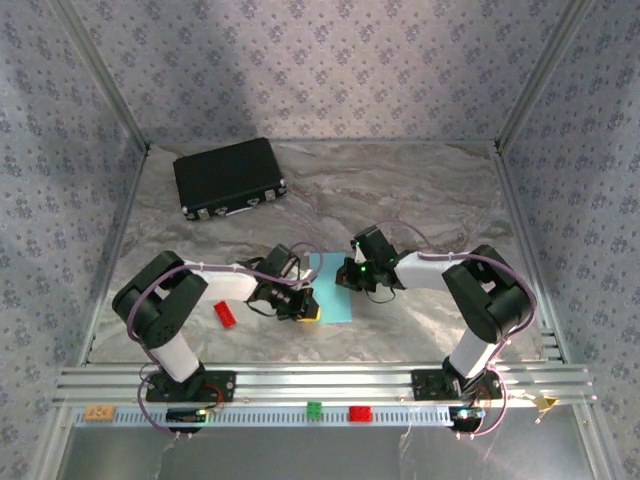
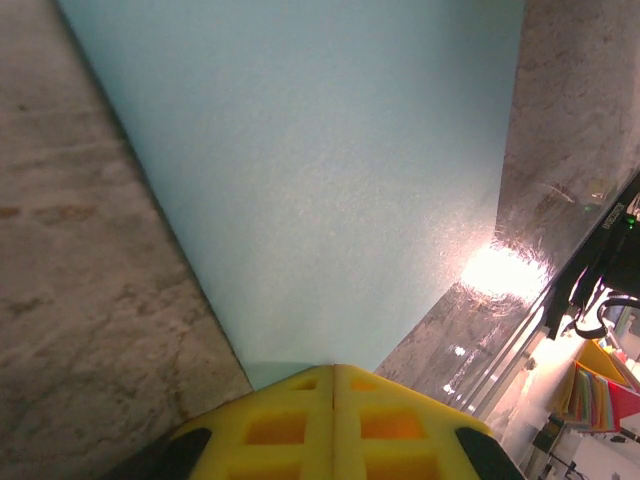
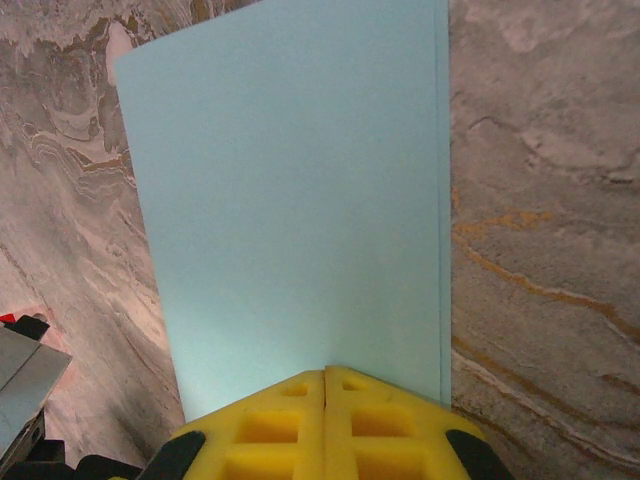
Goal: Fold a paper plane with a square sheet of paper (pick it up from the middle)
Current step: First fold the square sheet of paper in half at the center of the table.
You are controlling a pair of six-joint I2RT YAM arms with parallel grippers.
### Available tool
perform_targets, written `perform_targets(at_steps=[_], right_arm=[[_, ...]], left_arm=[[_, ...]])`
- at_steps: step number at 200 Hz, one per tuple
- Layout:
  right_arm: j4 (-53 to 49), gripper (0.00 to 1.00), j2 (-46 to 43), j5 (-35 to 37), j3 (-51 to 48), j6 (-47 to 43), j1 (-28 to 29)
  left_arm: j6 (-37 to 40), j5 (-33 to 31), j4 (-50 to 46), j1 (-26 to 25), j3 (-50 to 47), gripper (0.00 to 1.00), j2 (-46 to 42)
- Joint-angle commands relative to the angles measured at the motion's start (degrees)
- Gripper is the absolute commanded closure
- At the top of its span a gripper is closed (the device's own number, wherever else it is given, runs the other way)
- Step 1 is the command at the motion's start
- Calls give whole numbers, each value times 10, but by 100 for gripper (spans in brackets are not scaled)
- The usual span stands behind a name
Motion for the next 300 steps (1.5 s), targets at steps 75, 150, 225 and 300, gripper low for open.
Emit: perform_targets(at_steps=[75,150,225,300], right_arm=[[-64,100,20,33,-18,-2,-6],[-45,100,-13,0,6,-20,-3],[-108,82,-182,78,-5,6,-5],[-100,75,-274,90,-113,105,44]], left_arm=[[39,-44,-73,-22,-33,100,-60],[38,-127,-122,-30,16,100,-177],[11,-53,-66,73,120,100,-67],[6,10,-29,106,231,100,107]])
